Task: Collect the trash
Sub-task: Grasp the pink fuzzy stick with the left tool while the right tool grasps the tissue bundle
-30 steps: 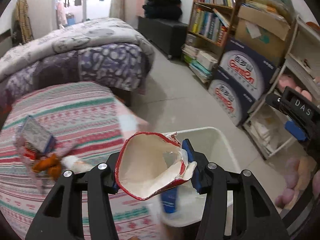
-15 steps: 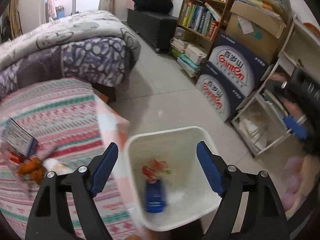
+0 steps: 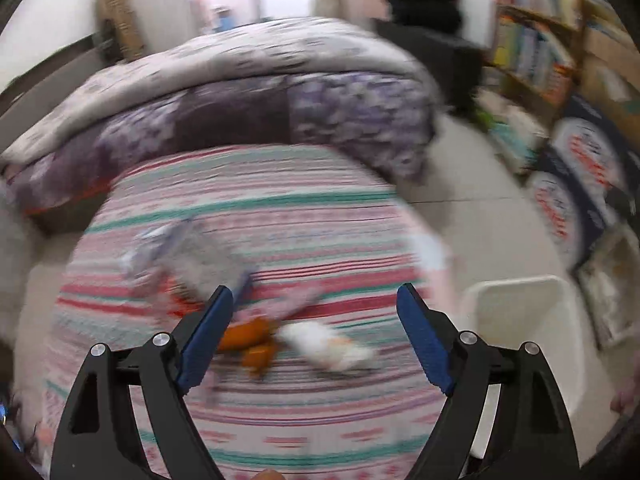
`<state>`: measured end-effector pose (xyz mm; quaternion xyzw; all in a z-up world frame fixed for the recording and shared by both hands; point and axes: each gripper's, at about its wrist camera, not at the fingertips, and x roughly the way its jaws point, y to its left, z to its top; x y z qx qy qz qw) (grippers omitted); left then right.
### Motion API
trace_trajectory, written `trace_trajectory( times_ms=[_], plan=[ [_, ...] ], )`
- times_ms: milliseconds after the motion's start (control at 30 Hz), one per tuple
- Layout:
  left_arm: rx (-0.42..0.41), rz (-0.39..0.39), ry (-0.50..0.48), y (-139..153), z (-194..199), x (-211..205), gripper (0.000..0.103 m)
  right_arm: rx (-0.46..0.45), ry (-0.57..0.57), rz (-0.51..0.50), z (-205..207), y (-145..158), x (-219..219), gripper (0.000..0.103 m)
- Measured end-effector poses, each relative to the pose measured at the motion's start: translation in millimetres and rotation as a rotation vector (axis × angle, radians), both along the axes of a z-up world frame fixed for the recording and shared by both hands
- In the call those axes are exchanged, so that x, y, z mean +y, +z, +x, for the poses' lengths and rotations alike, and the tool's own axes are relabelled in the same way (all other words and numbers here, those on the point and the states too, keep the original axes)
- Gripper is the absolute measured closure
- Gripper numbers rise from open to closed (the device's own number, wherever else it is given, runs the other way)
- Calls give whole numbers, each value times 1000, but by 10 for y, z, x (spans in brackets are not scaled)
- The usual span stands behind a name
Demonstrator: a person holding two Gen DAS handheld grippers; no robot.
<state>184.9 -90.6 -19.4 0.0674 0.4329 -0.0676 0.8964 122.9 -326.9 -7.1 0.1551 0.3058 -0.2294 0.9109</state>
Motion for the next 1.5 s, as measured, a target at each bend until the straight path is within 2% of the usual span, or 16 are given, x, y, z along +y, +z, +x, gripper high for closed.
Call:
trace_trajectory(
  times_ms=[67, 167, 267, 333, 467, 600, 733, 900, 967, 1000, 1033, 1067, 1167, 1233, 1367, 1500],
  plan=[
    [22, 7, 72, -56, 65, 267, 21, 4, 54, -35, 97, -25, 170, 7],
    [78, -30, 167, -146, 179, 683, 21, 13, 155, -106, 213, -56, 480, 7],
    [141, -77, 235, -268, 311, 1086, 22, 59, 262, -55, 333, -196, 682, 7],
    [181, -100, 256, -347, 355, 1240, 22, 82, 304, -34, 382, -294, 786, 8],
    [267, -205, 266, -529, 458, 1500, 22, 177, 442, 2, 541, -579, 1050, 8],
    [319, -263, 270, -659, 538, 1569, 27, 264, 583, -20, 650, -806, 1331, 8],
    [361, -309, 290, -785, 612, 1633, 35, 315, 684, -36, 681, -981, 1558, 8],
    [395, -361, 283, -906, 671, 1666, 51, 368, 766, -53, 715, -1151, 1777, 8],
    [400, -357, 266, -933, 682, 1650, 67, 381, 780, -60, 729, -1197, 1829, 8],
    [404, -359, 260, -939, 680, 1649, 71, 390, 786, -64, 739, -1221, 1854, 9],
    [407, -363, 257, -938, 681, 1656, 80, 399, 789, -67, 744, -1237, 1873, 11],
    [403, -366, 257, -913, 673, 1671, 80, 410, 792, -68, 759, -1261, 1899, 13],
    [369, -359, 252, -796, 648, 1707, 80, 449, 805, -57, 804, -1340, 1959, 31],
    [349, -372, 250, -710, 624, 1746, 80, 482, 803, -59, 822, -1396, 1992, 56],
    [306, -371, 256, -553, 565, 1830, 80, 475, 783, -47, 820, -1340, 2014, 59],
    [250, -354, 273, -396, 527, 1898, 80, 400, 762, -16, 784, -1100, 2054, 59]
  ],
)
